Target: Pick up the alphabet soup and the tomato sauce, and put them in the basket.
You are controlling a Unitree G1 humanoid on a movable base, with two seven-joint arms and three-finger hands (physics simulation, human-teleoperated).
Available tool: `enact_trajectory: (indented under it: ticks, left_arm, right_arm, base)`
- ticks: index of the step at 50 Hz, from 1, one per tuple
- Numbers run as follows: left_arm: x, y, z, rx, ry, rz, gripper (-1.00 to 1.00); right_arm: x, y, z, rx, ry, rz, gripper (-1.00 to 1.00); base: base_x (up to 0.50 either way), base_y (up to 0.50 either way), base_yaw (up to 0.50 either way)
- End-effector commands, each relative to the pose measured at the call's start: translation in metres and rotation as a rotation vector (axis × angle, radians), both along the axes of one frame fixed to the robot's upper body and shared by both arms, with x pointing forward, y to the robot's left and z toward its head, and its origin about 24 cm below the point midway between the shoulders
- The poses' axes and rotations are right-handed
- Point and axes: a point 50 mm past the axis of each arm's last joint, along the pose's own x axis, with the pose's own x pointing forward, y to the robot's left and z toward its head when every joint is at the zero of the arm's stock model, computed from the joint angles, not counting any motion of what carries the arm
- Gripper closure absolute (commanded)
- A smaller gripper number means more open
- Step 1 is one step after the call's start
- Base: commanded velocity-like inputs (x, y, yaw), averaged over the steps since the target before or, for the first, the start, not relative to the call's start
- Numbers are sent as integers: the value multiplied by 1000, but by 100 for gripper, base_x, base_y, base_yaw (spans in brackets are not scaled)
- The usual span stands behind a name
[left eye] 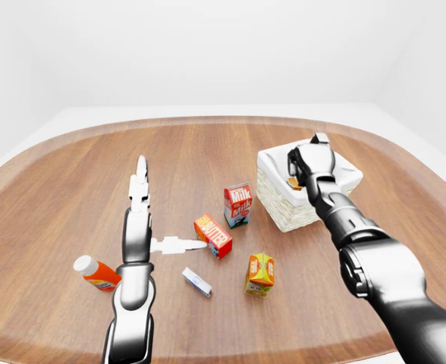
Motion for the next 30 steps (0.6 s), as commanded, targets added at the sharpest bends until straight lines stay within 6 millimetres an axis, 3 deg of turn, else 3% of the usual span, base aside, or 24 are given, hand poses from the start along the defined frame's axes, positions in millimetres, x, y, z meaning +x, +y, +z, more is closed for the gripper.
enact_trajectory:
  ticks: [1, 18, 19, 22, 24, 25, 30]
  left_arm:
    - [1, 1, 1, 1, -5, 4, -100]
    - [0, 1, 2, 2, -9, 2, -100]
    - [0, 1, 2, 1, -9, 2, -100]
    - [0, 1, 2, 1, -9, 2, -100]
    - [0, 1, 2, 1, -9, 2, -100]
    - [0, 1, 2, 2, -9, 2, -100]
    - [0, 1, 2, 1, -9, 2, -100]
  right_arm:
    - [0, -2, 2, 21, -9, -8, 100]
    - [2, -3, 7, 20, -21, -11, 100]
    - [2, -3, 8, 20, -23, -11, 16]
    - [2, -3, 9, 21, -27, -12, 0]
    - [2, -3, 9, 22, -28, -12, -54]
    - [2, -3, 8, 23, -25, -12, -100]
    - [2, -2, 7, 25, -22, -11, -100]
  base:
    - [0, 0, 0]
    - [0, 0, 0]
    - [0, 0, 0]
    - [0, 0, 0]
    - [0, 0, 0]
    - [0, 0, 0]
    - [0, 0, 0]
